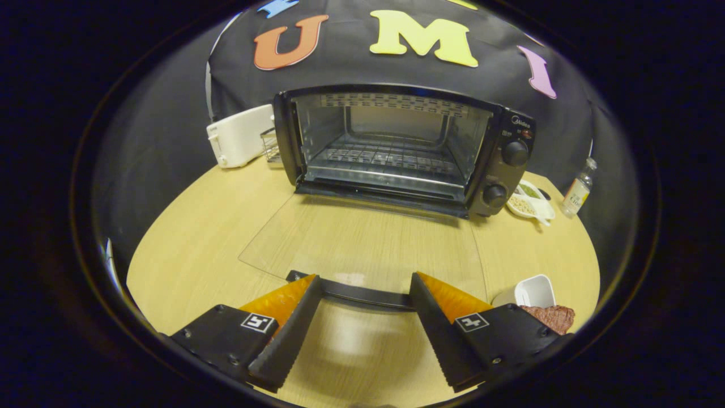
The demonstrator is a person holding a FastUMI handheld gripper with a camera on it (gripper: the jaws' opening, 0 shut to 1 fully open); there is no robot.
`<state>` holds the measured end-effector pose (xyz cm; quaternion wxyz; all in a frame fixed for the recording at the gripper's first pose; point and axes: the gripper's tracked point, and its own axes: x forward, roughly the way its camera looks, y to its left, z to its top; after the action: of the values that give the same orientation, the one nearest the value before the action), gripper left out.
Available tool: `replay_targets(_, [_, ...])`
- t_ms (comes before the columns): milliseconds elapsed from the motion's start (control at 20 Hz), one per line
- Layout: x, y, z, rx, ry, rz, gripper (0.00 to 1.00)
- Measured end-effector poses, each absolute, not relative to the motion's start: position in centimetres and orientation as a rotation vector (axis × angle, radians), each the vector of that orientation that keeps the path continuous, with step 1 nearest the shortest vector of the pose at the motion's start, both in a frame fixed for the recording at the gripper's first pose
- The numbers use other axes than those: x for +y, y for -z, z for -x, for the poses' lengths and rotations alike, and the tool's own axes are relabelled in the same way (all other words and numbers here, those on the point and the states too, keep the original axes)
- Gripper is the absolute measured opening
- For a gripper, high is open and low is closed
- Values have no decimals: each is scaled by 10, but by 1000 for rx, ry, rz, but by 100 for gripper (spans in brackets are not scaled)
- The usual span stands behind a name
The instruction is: Open the toaster oven, put the food inside, and close the toaster oven door.
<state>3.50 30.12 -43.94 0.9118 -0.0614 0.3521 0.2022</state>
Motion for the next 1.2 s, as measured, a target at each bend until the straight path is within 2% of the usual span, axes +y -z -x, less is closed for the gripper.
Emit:
replay_targets(250, [253,402,-53,651,-421,108,100])
replay_targets(500, [147,371,-75,591,-379,190,100])
replay_targets(700, [64,378,-80,648,-328,145,100])
replay_targets(800, [43,388,-72,698,-366,81,100])
replay_targets(950, [43,407,-45,808,-483,-57,97])
replay_targets(1100, [42,429,-22,910,-539,-142,92])
replay_targets(1200, [48,435,-11,958,-574,-225,80])
